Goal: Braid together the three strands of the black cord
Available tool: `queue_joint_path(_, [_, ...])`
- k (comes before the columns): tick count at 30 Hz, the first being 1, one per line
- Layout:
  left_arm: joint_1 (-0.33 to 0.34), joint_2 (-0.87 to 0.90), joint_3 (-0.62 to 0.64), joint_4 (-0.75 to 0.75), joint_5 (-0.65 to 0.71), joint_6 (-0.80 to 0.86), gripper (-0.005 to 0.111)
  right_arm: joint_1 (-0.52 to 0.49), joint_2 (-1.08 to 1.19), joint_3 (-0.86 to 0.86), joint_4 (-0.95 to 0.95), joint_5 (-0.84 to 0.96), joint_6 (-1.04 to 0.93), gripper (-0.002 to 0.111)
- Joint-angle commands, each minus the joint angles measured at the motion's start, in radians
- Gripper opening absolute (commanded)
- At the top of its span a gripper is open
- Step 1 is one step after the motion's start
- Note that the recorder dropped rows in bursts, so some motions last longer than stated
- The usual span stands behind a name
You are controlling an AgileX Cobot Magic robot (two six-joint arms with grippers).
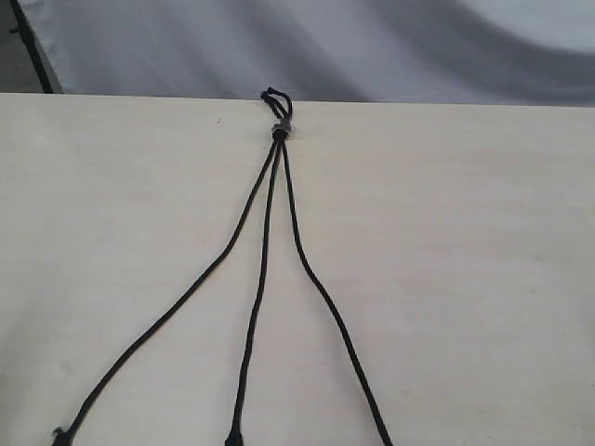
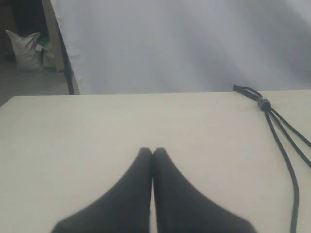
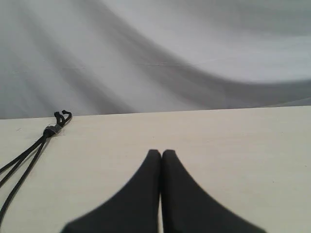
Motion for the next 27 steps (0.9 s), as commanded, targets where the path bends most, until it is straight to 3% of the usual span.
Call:
queue_joint_path(1, [0.001,-0.003,0.003,-0.008,-0.001,0.0,0.0,-0.005,-0.007,0.004,0.001,-0.001,0.001,0.0])
queue_joint_path(24, [0.001,-0.003,0.003,-0.008,-0.003,0.0,0.0,-0.005,-0.007,0.004,0.001,-0.008,0.001,0.0])
queue_joint_path(27, [0.001,-0.003,0.003,-0.018,-0.041,0.0,0.0,-0.005,-0.007,0.004,0.12,-0.108,0.043,0.0])
